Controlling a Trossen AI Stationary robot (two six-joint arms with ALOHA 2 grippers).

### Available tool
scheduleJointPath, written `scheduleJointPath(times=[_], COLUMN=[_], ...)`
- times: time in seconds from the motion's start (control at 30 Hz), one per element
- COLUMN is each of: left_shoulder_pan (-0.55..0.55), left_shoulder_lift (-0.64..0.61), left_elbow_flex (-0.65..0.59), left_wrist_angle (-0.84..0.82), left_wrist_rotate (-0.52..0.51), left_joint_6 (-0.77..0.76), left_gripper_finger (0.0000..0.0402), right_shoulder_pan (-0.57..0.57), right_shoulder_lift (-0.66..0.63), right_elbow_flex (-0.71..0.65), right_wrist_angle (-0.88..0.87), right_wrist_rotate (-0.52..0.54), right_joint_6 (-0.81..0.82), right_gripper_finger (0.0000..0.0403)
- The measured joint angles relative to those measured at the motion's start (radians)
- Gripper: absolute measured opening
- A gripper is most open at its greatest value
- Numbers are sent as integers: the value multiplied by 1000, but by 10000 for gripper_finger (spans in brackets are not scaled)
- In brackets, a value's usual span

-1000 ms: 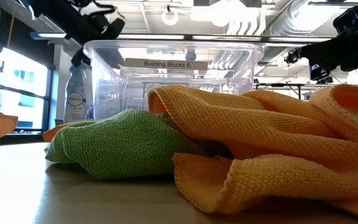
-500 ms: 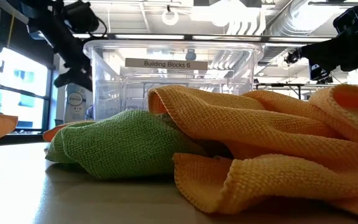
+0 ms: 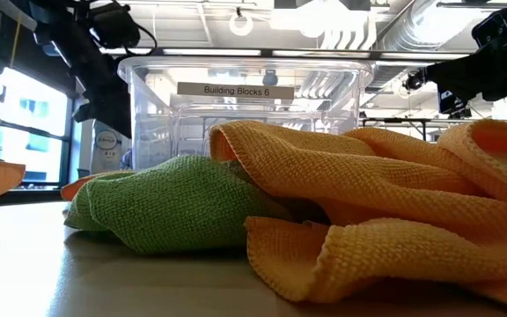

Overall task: Sort microfiber towel by color & place in baskets
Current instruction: Put the orange towel into the top transparent bin

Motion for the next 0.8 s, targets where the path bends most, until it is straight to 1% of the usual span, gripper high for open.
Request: scheduleJointPath(times=[0.17, 0.27, 0.4, 0.53, 0.8], left_shoulder_pan=[-49, -83, -124, -144, -147], left_shoulder_lift=[6, 31, 102, 175, 306], left_elbow_flex=[0, 0, 0, 0, 0], left_wrist_angle=[48, 55, 57, 54, 77], left_wrist_rotate=[3, -2, -16, -95, -101], left_joint_6=[35, 59, 73, 79, 81], left_gripper_finger=[90, 100, 121, 139, 145], right_shoulder_pan=[0, 0, 0, 0, 0], right_shoulder_lift=[0, 0, 0, 0, 0], right_elbow_flex=[0, 0, 0, 0, 0], right_wrist_angle=[0, 0, 0, 0, 0], right_wrist_rotate=[0, 0, 0, 0, 0], right_joint_6=[0, 0, 0, 0, 0], right_gripper_finger=[1, 1, 1, 1, 1])
